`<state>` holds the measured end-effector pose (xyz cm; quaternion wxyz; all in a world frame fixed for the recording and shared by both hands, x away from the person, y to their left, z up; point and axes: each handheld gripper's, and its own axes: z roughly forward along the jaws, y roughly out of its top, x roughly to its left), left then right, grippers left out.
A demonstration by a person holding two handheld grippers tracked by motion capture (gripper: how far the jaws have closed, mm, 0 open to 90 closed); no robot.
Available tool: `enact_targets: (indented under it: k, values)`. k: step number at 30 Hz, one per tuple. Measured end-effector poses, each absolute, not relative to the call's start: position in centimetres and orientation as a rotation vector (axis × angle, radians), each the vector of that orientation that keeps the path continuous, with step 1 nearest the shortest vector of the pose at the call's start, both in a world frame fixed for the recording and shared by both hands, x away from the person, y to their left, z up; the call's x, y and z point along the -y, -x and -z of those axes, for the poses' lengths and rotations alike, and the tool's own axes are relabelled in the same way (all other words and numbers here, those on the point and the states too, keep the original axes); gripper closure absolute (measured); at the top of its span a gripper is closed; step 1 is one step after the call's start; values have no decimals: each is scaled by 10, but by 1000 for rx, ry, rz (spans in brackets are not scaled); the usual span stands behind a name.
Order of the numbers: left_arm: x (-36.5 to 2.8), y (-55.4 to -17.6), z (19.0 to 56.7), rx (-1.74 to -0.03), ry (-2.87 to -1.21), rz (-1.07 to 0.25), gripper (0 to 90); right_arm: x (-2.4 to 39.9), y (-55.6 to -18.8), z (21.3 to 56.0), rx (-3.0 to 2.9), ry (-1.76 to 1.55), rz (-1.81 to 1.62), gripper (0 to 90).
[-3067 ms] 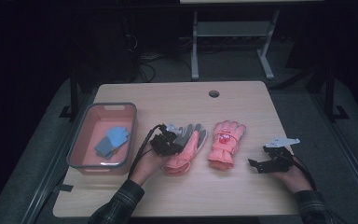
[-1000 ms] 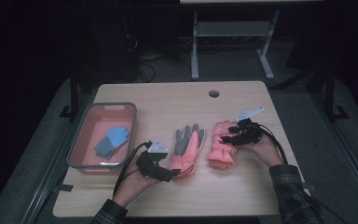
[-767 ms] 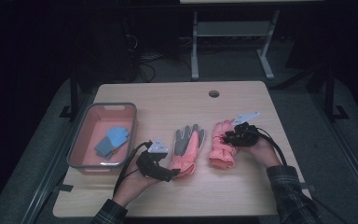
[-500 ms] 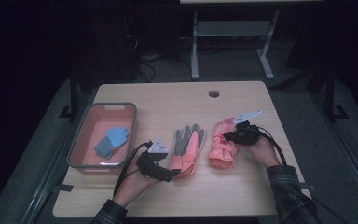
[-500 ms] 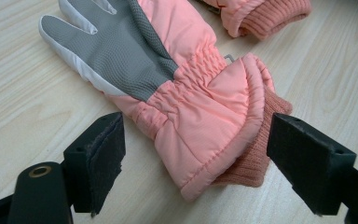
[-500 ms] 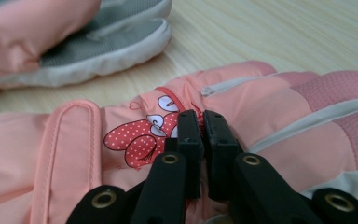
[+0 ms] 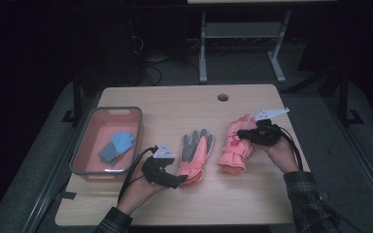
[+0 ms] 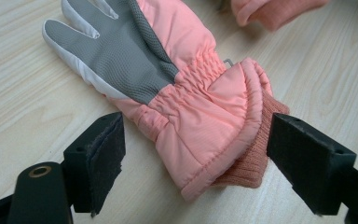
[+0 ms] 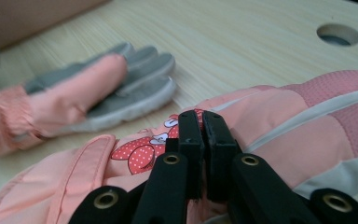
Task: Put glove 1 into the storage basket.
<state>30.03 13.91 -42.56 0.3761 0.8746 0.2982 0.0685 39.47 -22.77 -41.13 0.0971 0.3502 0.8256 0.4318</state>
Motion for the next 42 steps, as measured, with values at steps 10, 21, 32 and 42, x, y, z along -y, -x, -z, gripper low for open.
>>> enact_targets:
  k: [10,21,32,42]
  values:
    - [-142,-295,421,-754,-2228,-173,190,196,-382,367,-2419,-889,-1414,874]
    - [-157,-282,416,-776,-2201,-176,187,138,-383,357,-2454,-779,-1450,874]
    - [-171,-270,415,-816,-2193,-199,186,102,-388,369,-2517,-728,-1445,873]
    - [-170,-272,415,-809,-2196,-199,186,92,-388,389,-2549,-718,-1426,872]
